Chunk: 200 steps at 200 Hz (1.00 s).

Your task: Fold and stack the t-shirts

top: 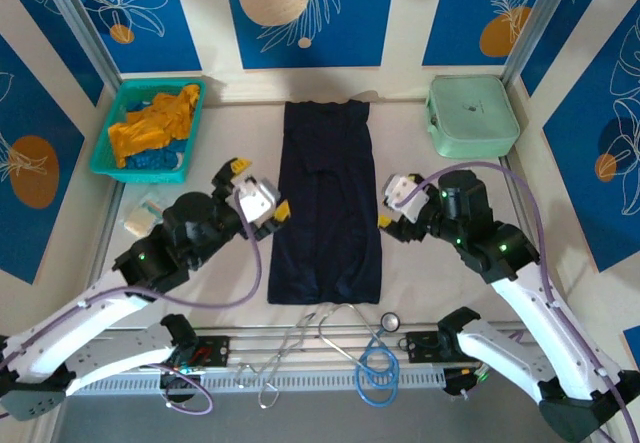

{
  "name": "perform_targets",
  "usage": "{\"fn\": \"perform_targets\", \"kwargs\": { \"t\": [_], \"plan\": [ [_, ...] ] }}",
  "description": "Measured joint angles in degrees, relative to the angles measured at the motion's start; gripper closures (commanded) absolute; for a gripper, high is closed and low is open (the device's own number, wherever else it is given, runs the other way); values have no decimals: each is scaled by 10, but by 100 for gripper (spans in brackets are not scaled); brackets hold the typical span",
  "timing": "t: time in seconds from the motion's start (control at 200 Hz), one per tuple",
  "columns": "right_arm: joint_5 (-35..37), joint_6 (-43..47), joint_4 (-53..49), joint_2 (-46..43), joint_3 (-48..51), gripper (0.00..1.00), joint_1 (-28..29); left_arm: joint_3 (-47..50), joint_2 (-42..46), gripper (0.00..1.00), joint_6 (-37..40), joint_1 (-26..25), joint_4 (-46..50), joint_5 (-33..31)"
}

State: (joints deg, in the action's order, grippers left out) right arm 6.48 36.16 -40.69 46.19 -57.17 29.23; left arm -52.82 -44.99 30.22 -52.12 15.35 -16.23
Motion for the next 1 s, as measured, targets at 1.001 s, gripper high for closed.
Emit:
{"fn": "perform_targets", "kwargs": {
  "t": [1.001],
  "plan": [
    [67, 200, -51, 217, 192, 44, 272, 159, -65, 0, 255, -69, 176, 80]
  ]
}}
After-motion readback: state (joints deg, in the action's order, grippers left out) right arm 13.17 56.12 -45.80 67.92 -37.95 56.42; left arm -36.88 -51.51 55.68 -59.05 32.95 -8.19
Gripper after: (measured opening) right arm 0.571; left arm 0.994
